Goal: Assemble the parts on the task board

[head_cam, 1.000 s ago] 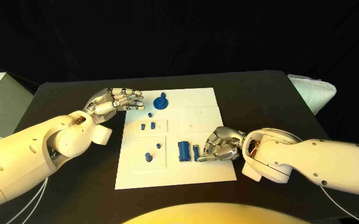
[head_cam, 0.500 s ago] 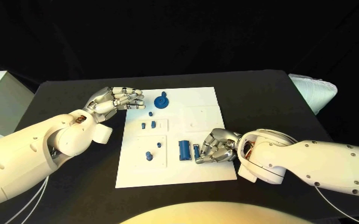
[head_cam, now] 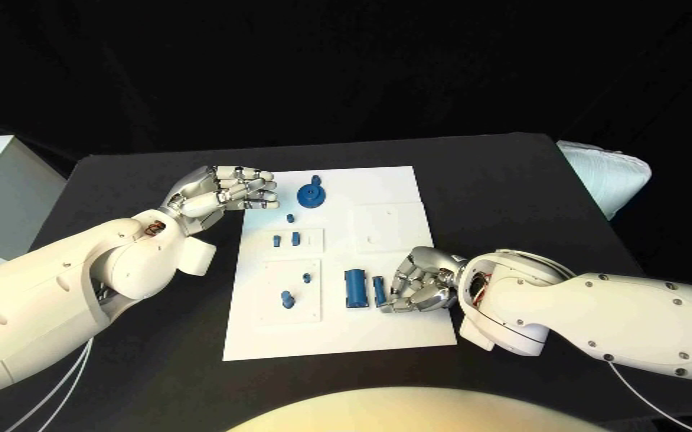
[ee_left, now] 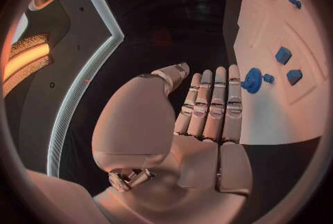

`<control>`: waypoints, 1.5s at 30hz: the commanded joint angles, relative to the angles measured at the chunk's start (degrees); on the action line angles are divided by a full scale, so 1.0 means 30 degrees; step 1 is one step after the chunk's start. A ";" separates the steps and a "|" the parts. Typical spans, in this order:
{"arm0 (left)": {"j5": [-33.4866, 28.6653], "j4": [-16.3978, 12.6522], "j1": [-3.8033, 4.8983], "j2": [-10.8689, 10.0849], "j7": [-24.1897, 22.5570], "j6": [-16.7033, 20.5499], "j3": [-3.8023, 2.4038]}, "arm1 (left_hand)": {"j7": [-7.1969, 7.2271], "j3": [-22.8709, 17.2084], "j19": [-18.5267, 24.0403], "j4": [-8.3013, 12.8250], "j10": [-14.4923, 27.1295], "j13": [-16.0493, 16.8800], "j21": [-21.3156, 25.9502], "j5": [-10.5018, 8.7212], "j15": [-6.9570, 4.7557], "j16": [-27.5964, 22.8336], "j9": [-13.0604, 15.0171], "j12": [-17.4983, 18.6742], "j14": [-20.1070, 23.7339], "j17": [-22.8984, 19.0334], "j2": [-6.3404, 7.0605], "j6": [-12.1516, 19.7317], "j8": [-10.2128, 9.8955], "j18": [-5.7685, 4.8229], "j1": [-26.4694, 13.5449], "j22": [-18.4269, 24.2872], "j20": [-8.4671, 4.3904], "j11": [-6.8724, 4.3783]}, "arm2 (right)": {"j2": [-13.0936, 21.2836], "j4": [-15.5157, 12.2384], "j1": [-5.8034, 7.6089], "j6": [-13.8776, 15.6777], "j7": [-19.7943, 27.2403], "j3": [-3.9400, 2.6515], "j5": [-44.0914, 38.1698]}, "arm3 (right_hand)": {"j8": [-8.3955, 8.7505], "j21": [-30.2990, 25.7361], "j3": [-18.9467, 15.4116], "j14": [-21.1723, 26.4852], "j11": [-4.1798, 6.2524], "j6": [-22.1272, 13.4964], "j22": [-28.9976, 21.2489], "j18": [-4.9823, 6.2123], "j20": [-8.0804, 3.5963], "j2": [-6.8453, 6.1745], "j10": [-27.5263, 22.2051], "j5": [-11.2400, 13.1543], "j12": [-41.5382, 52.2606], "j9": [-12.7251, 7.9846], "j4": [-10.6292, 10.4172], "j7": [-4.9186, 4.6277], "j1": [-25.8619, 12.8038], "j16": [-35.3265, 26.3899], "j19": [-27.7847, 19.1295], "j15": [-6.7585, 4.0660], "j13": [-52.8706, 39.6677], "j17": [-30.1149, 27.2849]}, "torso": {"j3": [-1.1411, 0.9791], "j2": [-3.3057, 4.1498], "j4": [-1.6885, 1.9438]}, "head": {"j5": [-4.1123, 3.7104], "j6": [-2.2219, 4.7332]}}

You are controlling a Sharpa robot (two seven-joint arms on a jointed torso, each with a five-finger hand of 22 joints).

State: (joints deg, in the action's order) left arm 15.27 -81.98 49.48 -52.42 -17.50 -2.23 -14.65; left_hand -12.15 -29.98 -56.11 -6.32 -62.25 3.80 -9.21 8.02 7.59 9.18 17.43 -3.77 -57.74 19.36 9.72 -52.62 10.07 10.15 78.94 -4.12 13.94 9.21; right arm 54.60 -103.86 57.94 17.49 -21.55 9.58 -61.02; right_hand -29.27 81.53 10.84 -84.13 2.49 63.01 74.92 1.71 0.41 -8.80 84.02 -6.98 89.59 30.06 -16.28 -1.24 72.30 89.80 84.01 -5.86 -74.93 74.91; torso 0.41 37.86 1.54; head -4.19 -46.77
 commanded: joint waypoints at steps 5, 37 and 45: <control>0.0008 -0.0066 0.0004 -0.0014 -0.0113 -0.0111 -0.0008 | 0.0015 -0.0057 -0.0103 -0.0078 -0.0122 0.0026 0.0132 0.0072 -0.0068 -0.0067 -0.0028 -0.0065 -0.0131 0.0018 -0.0127 -0.0108 -0.0020 0.0102 -0.0071 0.0032 -0.0034 0.0043 | 0.0012 0.0020 -0.0020 0.0516 -0.0144 -0.0008 -0.0186 | -0.0155 0.0219 -0.0008 -0.1957 0.0171 -0.0062 0.4465 -0.0148 -0.0174 0.0149 0.1994 -0.0291 0.0138 0.0059 -0.0125 0.0117 -0.0504 0.0066 0.1710 -0.0141 -0.5023 0.5032 | 0.0008 0.0006 0.0015 | 0.0000 -0.0018; 0.0015 -0.0114 0.0005 -0.0087 -0.0088 -0.0093 -0.0010 | 0.0028 -0.0063 -0.0126 -0.0065 -0.0138 0.0026 0.0164 0.0076 -0.0075 -0.0102 -0.0031 -0.0067 -0.0147 0.0042 -0.0125 -0.0123 -0.0019 0.0103 -0.0054 0.0033 -0.0038 0.0032 | 0.0450 -0.0296 -0.0020 0.0566 0.0999 -0.0027 0.0410 | -0.0449 0.0010 -0.0294 -0.1957 0.0154 -0.0298 0.4417 -0.0115 -0.0193 -0.0856 0.1933 -0.0367 -0.0040 0.0022 -0.0124 0.0090 0.0343 0.0066 0.1670 -0.0136 -0.4949 0.5032 | 0.0006 0.0001 0.0010 | 0.0020 0.0003; 0.0015 -0.0119 0.0005 -0.0085 -0.0077 -0.0103 -0.0010 | 0.0028 -0.0063 -0.0126 -0.0065 -0.0138 0.0026 0.0164 0.0076 -0.0075 -0.0102 -0.0031 -0.0067 -0.0147 0.0042 -0.0125 -0.0123 -0.0019 0.0103 -0.0054 0.0033 -0.0038 0.0032 | 0.0422 -0.0233 -0.0019 0.0775 0.0936 -0.0035 0.0438 | -0.0509 0.0116 -0.0402 -0.1957 0.0150 -0.0283 0.4439 -0.0131 -0.0182 -0.0538 0.1950 -0.0435 0.0010 0.0001 -0.0152 0.0094 -0.0048 0.0066 0.1683 -0.0128 -0.4970 0.5032 | 0.0012 0.0014 0.0018 | 0.0000 -0.0036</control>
State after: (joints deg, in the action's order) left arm 15.28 -82.16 49.48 -52.72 -17.40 -2.23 -14.66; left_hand -12.15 -29.98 -56.11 -6.32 -62.25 3.80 -8.82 8.02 7.38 9.20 17.39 -3.77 -57.95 19.43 9.71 -52.62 10.07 10.16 78.94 -4.08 13.93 9.21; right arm 55.93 -104.56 57.91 19.09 -19.51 9.49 -59.94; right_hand -30.60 81.66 9.87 -83.92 2.90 62.44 74.95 1.71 0.01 -10.30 84.01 -8.12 89.57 30.14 -16.76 -1.01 72.43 89.77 84.01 -6.06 -74.90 74.91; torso 0.42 37.88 1.57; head -4.16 -46.80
